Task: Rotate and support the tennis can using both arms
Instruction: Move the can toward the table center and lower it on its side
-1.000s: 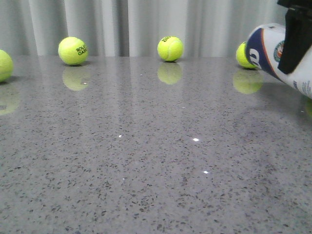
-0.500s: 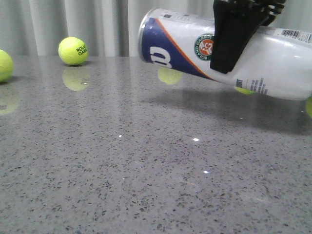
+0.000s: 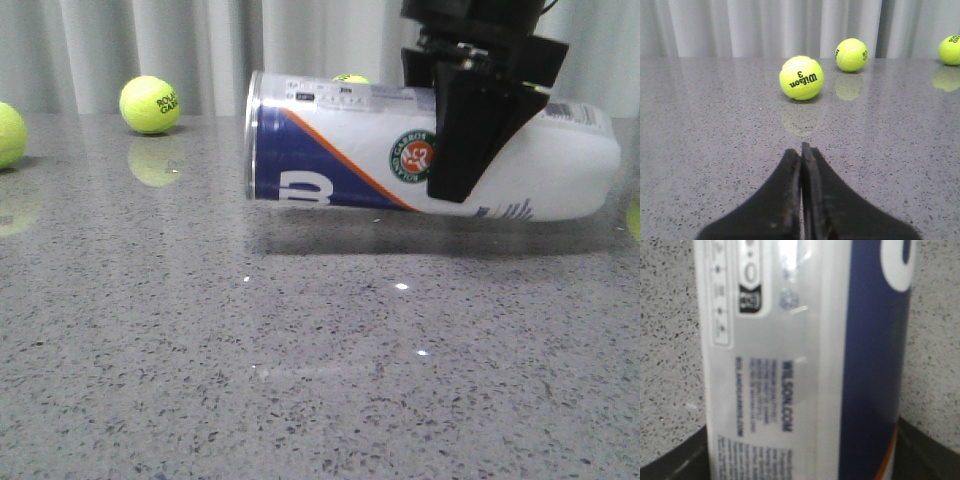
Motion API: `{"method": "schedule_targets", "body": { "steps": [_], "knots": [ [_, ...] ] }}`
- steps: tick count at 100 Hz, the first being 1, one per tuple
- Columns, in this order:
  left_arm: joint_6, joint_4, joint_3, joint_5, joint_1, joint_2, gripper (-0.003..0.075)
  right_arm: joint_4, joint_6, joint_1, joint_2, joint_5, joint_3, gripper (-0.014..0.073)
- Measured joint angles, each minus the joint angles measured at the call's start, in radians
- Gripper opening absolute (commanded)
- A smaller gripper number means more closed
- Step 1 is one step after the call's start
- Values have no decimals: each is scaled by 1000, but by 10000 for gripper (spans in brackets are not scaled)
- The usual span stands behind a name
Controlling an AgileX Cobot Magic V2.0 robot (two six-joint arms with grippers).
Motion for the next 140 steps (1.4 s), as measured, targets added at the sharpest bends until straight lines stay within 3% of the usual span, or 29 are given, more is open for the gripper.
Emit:
{"method": "schedule_targets", "body": {
  "steps": [10, 30, 44, 140],
  "knots": [
    [0, 0, 0, 0, 0, 0, -21, -2, -1, 0, 24, -5, 0, 279],
    [0, 0, 0, 0, 0, 0, -21, -2, -1, 0, 30, -16, 0, 512],
    [0, 0, 0, 0, 0, 0, -21, -2, -1, 0, 30, -16, 0, 605],
    [0, 0, 0, 0, 0, 0, -21, -2, -2, 0, 30, 6, 0, 620]
  ]
}}
